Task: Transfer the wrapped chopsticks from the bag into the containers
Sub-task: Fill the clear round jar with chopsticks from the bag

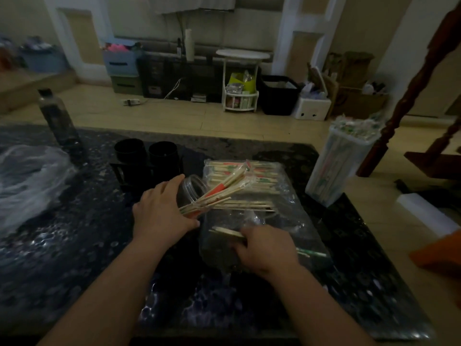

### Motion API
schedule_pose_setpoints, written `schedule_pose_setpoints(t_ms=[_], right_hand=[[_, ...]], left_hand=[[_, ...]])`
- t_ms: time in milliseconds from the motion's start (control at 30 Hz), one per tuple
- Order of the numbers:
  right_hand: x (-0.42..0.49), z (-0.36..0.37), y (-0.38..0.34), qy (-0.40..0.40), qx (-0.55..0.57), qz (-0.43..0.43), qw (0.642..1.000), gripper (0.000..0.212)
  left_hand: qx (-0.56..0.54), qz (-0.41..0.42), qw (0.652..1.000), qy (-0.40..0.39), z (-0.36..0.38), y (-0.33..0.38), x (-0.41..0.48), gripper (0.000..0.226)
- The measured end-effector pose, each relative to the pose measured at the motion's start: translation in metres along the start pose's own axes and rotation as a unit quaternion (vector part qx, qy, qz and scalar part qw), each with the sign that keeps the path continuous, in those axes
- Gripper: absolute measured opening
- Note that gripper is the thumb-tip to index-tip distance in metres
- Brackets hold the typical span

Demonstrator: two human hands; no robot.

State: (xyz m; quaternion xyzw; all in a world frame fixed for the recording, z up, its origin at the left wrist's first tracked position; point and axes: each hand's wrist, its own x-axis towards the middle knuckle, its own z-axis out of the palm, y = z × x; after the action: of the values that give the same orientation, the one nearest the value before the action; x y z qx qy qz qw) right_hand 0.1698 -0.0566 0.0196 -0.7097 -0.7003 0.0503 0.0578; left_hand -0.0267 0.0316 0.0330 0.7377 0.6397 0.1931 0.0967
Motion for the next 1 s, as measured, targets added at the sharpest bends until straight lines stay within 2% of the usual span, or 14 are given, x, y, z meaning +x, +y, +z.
schedule_pose_setpoints(t_ms=[133, 267, 400, 600, 767, 867, 1000], right_hand=[[-0.017, -0.041, -0.012, 0.055, -0.009, -0.045, 0.997, 0.025], [-0.017, -0.063, -0.026, 0.151, -0.009, -0.101, 0.983, 0.023], [0.004, -0.040, -0.013, 0.282, -0.056, -0.118, 0.951, 0.036], [0.016, -0.030, 0.004, 0.419, 0.054, -0.143, 0.895, 0.035], [0.019, -0.027, 0.007, 0.424, 0.190, -0.070, 0.883, 0.037], [0.024, -0.027, 0.010, 0.433, 0.302, -0.027, 0.849, 0.034], [0.029, -0.032, 0.015, 0.480, 0.304, -0.020, 0.823, 0.031]], left_hand=[[0.011, 0.004, 1.000, 0.011, 0.001, -0.002, -0.001, 0.107], [0.016, 0.005, 1.000, 0.010, 0.001, -0.003, -0.002, 0.105], [0.018, 0.008, 1.000, 0.014, 0.004, -0.003, -0.006, 0.101], [0.021, 0.015, 0.999, 0.019, 0.010, -0.007, -0.003, 0.099], [0.045, 0.021, 0.999, 0.018, 0.014, -0.011, 0.000, 0.102], [0.044, 0.010, 0.999, 0.018, 0.015, -0.012, 0.002, 0.102], [0.047, 0.002, 0.999, 0.009, 0.016, -0.011, 0.001, 0.103]])
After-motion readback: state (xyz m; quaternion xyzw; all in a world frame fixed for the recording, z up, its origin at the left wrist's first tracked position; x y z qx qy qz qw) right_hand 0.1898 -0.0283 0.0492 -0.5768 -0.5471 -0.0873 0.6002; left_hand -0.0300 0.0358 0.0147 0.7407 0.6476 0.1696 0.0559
